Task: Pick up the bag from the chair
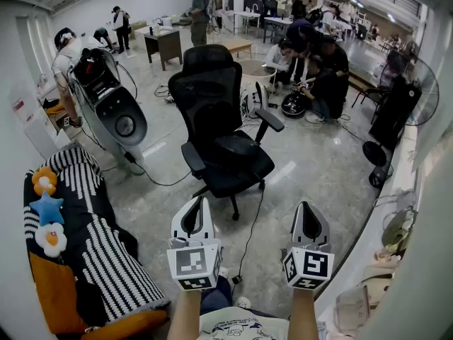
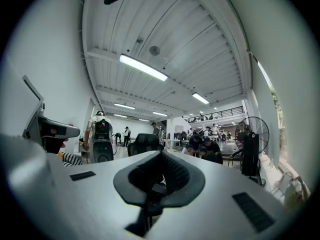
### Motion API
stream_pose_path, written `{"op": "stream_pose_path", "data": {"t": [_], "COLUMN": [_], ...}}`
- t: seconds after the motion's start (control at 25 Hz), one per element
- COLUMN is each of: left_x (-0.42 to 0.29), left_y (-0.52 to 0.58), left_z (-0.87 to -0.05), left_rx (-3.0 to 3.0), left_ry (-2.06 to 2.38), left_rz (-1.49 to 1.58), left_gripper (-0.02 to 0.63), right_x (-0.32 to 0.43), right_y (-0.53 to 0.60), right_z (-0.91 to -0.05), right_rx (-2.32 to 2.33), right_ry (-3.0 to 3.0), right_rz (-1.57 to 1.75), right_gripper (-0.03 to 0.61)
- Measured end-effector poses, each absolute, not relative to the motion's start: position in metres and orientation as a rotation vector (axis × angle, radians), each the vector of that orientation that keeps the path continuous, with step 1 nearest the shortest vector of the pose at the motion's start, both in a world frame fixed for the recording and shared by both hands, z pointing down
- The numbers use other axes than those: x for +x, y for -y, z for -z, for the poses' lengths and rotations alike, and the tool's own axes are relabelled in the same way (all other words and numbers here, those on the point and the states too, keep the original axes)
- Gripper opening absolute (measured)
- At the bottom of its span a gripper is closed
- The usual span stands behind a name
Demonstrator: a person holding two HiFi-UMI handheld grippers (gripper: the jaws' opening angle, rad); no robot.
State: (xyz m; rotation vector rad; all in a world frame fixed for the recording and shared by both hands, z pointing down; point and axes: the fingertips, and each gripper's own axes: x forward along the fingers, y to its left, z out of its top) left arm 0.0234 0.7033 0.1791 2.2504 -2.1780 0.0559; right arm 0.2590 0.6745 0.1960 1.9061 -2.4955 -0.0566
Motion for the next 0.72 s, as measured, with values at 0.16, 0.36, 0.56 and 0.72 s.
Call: {"op": "stream_pose_path", "data": {"t": [0.16,0.36,0.56,0.72], "left_x": [0.024,0.024,0.025,0.029], "left_y": [-0.701,-0.698,-0.697,-0.692], "left_z": [-0.179,-0.177,-0.182,-0.186], "left_rx": [2.253,2.25,2.24,2.22], "left_ry": [2.178,2.18,2.178,2.182], "left_rz": [-0.06,-0.057,-0.069,-0.065], "left_gripper": [0.012,0.013,0.013,0.013], "right_x": [0.259,0.26,0.265,0.27], "right_y": [-0.672,-0.669,-0.668,-0.664], "right_z": [-0.196,-0.196,-0.198,-0.201], "right_rx": [1.907,1.906,1.914,1.902], "right_ry": [2.497,2.495,2.496,2.525], "right_rz": [0.054,0.052,0.046,0.036], "right_gripper": [0.011,0.011,0.011,0.013]}}
